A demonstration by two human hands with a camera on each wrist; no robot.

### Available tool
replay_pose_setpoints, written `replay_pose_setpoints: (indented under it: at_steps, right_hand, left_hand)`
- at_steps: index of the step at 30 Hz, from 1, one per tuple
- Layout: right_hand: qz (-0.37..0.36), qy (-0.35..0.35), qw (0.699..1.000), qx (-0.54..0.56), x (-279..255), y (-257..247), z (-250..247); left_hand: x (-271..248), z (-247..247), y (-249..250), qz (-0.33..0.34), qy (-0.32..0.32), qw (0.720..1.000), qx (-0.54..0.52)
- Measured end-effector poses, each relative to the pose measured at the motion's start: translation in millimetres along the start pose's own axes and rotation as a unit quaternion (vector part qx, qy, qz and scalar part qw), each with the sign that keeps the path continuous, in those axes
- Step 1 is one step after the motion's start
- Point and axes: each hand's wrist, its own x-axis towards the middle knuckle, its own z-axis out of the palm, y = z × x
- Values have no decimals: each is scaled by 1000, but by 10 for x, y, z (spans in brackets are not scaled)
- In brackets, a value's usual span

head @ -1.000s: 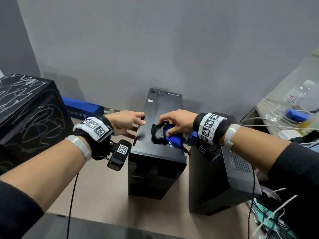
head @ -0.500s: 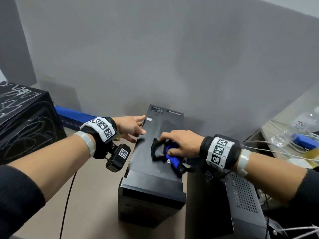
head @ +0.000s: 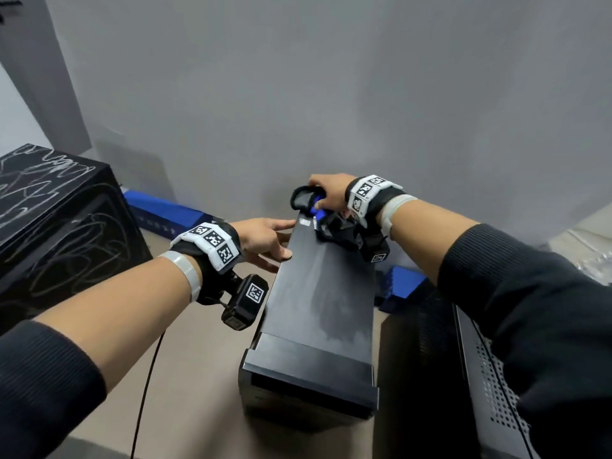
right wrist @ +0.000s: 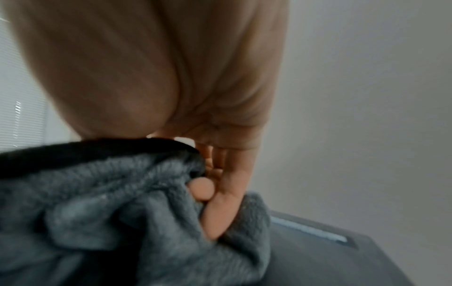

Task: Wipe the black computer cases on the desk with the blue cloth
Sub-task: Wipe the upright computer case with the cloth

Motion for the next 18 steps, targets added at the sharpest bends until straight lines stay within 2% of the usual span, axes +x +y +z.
replay_pose_setpoints:
  at_steps: [2,4,6,9,11,14,16,18]
  right_hand:
    - [-22,-20,1000,2,-126,-106,64]
    - [-26,-31,998,54,-350,-57,144]
    - [18,-11,995,98,-621,131,212]
    - [80,45,995,47,-971,255,331]
    - [44,47,997,44,-1173,101,458]
    - [-34,16,995,97,-1561,-136,617]
    - [-48,-2,991,125,-1859,-151,691]
    - [-31,4,987,155,-2085,-121,766]
  left_hand:
    - [12,8,-22,-5,4,1000,-14]
    - [7,16,-35,-3,12,1000,-14]
    - [-3,29,-58,1,19,999,-28]
    - [-45,47,-78,7,29,999,-37]
    - [-71,50,-97,4,42,998,-43]
    - [-167,87,-109,4,70,997,-13]
    - [-328,145,-89,24,98,994,39]
    - [-483,183,-59,59,129,989,49]
